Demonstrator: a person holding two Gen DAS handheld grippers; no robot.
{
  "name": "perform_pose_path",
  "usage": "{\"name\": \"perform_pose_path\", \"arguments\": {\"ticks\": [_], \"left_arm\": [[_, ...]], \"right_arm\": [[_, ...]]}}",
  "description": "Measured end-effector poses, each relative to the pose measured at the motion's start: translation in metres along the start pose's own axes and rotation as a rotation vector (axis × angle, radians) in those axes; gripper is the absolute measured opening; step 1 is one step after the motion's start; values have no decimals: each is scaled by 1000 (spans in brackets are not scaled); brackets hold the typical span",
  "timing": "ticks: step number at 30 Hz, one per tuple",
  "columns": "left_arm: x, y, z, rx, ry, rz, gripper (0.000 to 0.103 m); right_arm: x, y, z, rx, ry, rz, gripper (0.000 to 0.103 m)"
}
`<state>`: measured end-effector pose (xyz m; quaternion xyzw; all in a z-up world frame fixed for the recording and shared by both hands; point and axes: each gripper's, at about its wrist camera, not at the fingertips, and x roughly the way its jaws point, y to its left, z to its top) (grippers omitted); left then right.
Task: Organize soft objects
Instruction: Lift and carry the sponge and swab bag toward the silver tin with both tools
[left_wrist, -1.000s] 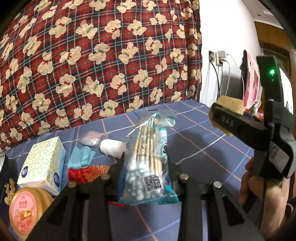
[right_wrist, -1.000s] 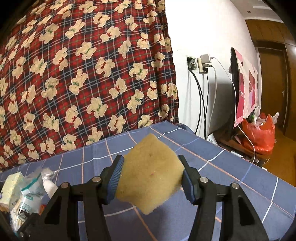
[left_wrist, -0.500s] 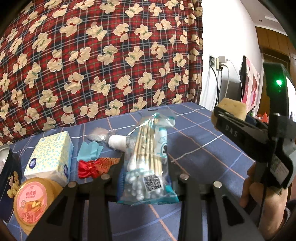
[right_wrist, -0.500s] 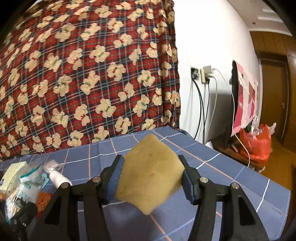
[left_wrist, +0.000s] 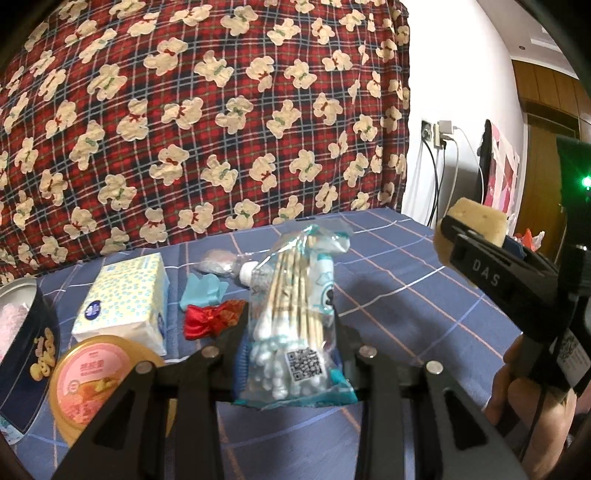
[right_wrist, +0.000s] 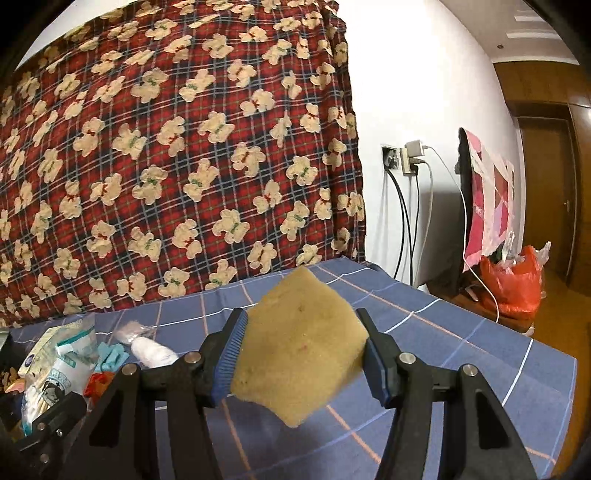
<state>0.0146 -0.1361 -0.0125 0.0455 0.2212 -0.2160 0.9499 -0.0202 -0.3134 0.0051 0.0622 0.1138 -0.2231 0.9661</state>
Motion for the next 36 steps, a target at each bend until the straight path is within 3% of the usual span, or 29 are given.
{"name": "perform_pose_path", "arguments": {"ticks": [18, 36], "left_arm": [[-49, 57, -9, -35, -76, 41, 34], [-90, 168, -11, -134, -126, 216, 34]], "right_arm": [[-38, 67, -16, -18, -7, 146, 61], [-73, 181, -12, -71, 0, 391, 61]]}}
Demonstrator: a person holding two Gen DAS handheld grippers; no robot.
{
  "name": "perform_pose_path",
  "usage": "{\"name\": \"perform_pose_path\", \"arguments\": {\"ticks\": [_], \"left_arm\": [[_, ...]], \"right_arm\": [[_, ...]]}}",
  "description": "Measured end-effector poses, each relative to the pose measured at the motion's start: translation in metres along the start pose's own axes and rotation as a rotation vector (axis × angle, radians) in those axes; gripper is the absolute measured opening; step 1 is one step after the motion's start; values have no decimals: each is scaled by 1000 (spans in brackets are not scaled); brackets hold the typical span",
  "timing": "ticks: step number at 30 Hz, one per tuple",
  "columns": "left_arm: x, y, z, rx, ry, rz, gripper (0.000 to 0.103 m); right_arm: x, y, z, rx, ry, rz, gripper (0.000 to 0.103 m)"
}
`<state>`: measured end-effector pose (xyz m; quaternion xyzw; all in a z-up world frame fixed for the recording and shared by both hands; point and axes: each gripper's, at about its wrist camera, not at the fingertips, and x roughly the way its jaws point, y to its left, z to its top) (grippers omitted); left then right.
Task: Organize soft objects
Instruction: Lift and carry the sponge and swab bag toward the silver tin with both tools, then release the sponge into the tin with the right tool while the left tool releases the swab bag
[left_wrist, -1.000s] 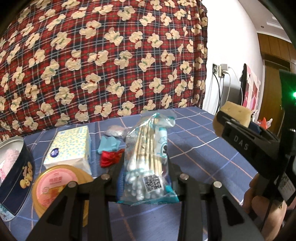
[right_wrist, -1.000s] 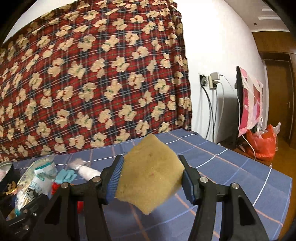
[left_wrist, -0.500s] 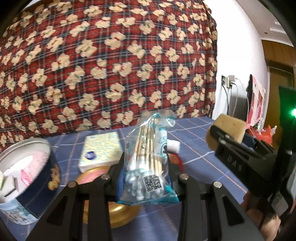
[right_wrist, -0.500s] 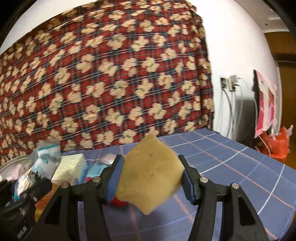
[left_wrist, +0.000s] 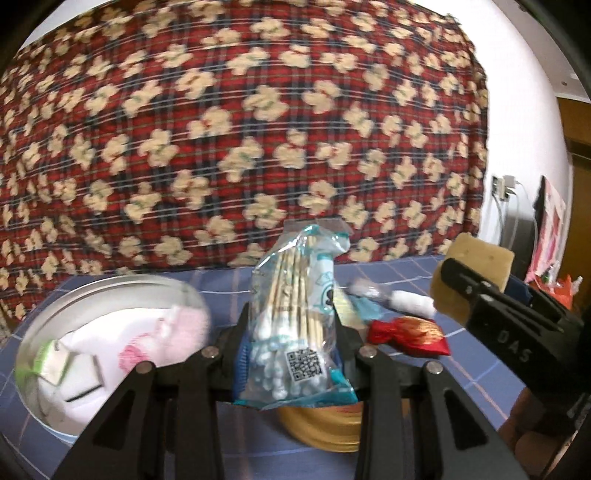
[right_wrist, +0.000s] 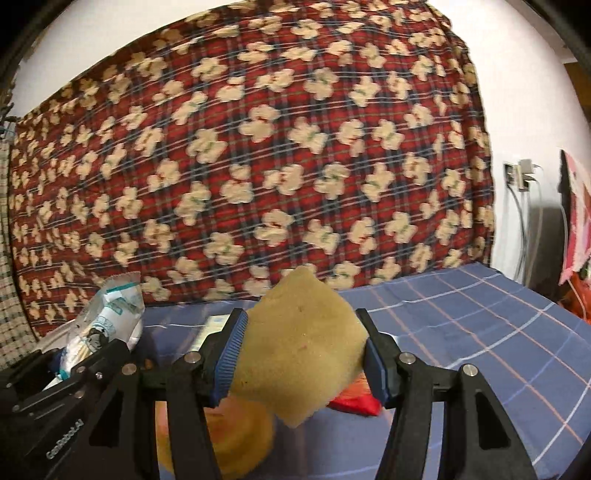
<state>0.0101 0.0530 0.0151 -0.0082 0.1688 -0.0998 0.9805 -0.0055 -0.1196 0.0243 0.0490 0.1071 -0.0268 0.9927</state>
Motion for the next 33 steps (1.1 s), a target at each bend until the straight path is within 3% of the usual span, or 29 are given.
{"name": "perform_pose_path", "arguments": {"ticks": [14, 33], "left_arm": [[0, 106, 0, -97, 1, 211, 34], [8, 185, -12, -167, 71, 387, 34]], "right_arm": [[19, 103, -7, -50, 14, 189, 61], [72, 202, -14, -47, 134, 337, 61]]}}
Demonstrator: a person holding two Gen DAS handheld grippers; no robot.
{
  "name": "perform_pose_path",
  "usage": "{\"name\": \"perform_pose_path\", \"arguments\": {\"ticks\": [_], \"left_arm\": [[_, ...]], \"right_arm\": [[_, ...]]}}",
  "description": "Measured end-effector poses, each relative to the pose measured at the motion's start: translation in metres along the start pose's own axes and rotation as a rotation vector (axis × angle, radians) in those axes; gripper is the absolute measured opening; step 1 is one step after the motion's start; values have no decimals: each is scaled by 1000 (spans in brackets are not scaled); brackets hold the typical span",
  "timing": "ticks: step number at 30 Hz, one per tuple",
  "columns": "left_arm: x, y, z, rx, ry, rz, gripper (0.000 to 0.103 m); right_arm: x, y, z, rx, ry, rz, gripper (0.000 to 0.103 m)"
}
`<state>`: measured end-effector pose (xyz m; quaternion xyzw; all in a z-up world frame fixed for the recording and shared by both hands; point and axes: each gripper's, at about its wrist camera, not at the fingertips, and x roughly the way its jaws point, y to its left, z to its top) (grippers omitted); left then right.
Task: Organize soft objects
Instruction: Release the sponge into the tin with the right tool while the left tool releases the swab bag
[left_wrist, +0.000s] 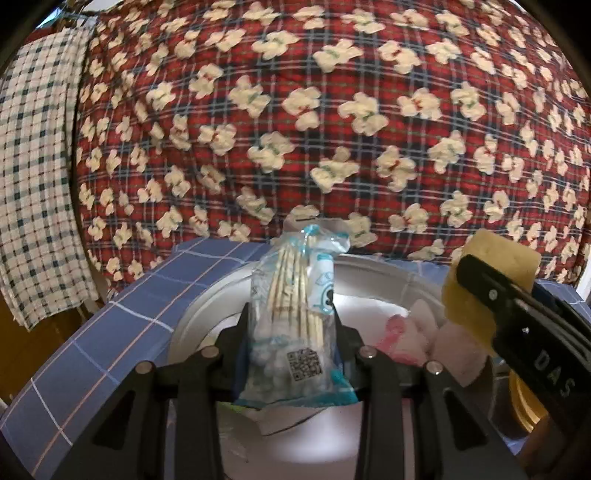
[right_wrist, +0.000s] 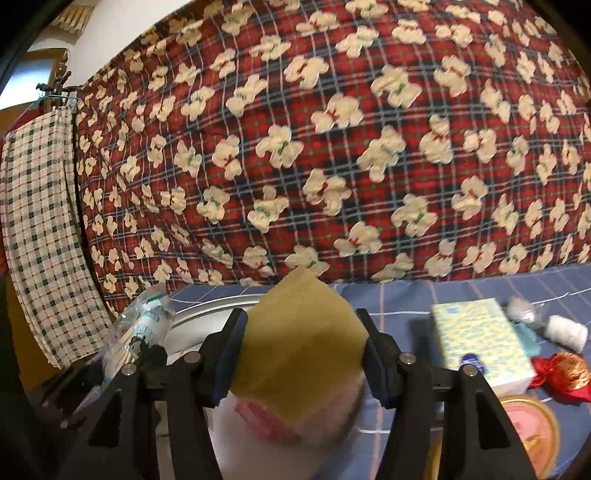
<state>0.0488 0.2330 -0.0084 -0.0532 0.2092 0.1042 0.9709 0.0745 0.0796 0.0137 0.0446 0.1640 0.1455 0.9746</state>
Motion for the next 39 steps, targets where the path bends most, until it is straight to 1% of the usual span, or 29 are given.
{"name": "perform_pose_path", "arguments": {"ticks": [6, 13, 16, 22, 24, 26, 27, 28, 29, 30, 31, 33, 34, 36, 39], "left_arm": [[11, 5, -4, 3, 46, 40, 34], [15, 2, -6, 42, 62, 84, 34], [17, 3, -7, 45, 68, 103, 34], [18, 3, -9, 50, 74, 114, 34], [18, 3, -10, 55, 74, 119, 34], [17, 3, -10, 51, 74, 123, 36], [16, 4, -10, 42, 75, 124, 39], [15, 5, -10, 29, 72, 117, 48], [13, 7, -9, 14, 65, 114, 56], [10, 7, -9, 8, 51, 117, 75], [8, 7, -9, 8, 39, 124, 88], [-1, 3, -7, 22, -17, 155, 96], [-3, 2, -7, 29, -32, 161, 99], [-5, -1, -6, 46, -55, 172, 101], [-4, 0, -6, 38, -50, 166, 102]], "right_arm": [[23, 10, -2, 18, 58, 13, 61], [43, 18, -6, 12, 142, 35, 61], [46, 20, -6, 2, 162, 44, 61], [46, 19, -6, 16, 178, 105, 66], [48, 21, -6, 13, 188, 137, 67], [48, 22, -6, 16, 197, 178, 71], [48, 23, -6, 17, 200, 193, 75], [47, 23, -5, 18, 201, 210, 78], [46, 24, -5, 17, 199, 226, 80], [44, 25, -4, 15, 196, 237, 81], [42, 25, -3, 13, 188, 244, 82], [37, 23, -1, 19, 170, 251, 82], [33, 20, 0, 33, 155, 252, 82], [25, 12, 2, 66, 111, 234, 82], [7, 5, 3, 75, 25, 184, 82]]}}
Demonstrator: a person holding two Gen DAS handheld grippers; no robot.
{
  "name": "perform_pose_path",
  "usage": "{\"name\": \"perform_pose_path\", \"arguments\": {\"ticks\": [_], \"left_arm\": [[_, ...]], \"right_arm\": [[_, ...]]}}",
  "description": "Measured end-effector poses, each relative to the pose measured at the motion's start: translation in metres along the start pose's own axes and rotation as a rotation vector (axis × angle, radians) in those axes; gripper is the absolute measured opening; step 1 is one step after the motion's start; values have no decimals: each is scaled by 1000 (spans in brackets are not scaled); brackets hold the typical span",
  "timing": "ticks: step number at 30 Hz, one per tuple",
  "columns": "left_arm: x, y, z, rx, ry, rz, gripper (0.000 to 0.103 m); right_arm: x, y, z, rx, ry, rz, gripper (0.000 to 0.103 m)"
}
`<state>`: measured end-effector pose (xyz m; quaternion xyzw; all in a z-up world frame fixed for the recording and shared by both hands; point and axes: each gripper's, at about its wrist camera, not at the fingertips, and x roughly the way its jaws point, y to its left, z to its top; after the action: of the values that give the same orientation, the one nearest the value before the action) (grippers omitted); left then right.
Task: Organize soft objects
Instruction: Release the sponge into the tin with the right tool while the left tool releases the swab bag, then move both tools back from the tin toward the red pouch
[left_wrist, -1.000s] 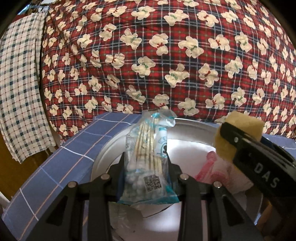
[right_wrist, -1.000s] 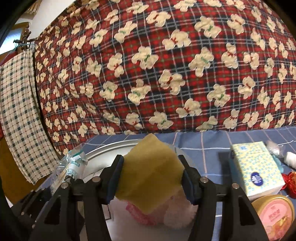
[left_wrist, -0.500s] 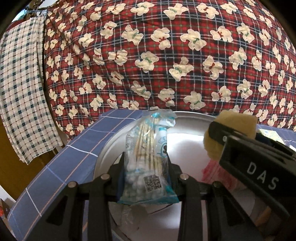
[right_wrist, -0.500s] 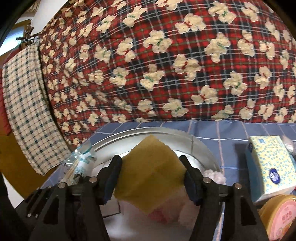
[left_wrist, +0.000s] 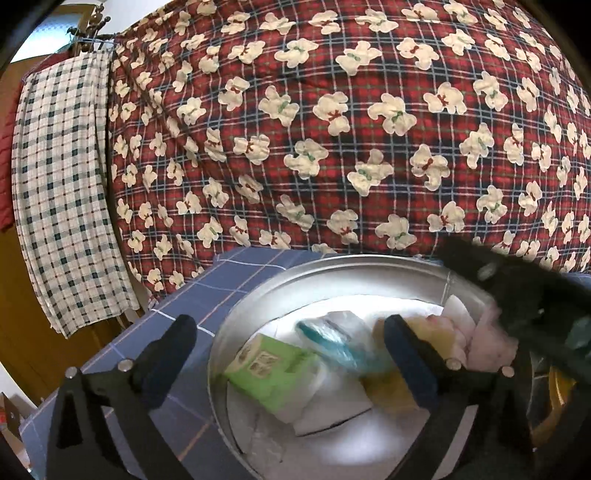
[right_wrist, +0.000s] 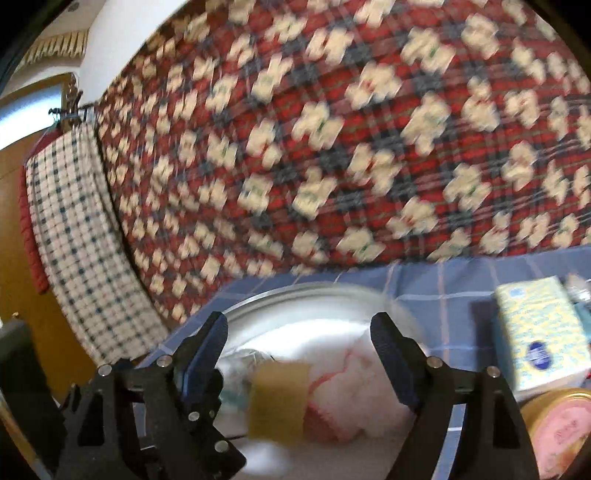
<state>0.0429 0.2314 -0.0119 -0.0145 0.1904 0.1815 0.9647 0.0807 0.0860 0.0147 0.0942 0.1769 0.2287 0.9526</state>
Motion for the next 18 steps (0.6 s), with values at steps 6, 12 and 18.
{"name": "perform_pose_path", "arguments": {"ticks": [6, 12, 18], "left_arm": [[-4, 5, 0, -32, -31, 8, 102], [-7, -4, -3, 2, -49, 8, 102], [-16, -9, -3, 9, -93, -2, 103]], "right_arm": [[-29, 1, -3, -88, -187, -224, 95], [-31, -6, -5, -100, -189, -267, 95], [-38, -4, -12, -164, -229, -327, 95]]}}
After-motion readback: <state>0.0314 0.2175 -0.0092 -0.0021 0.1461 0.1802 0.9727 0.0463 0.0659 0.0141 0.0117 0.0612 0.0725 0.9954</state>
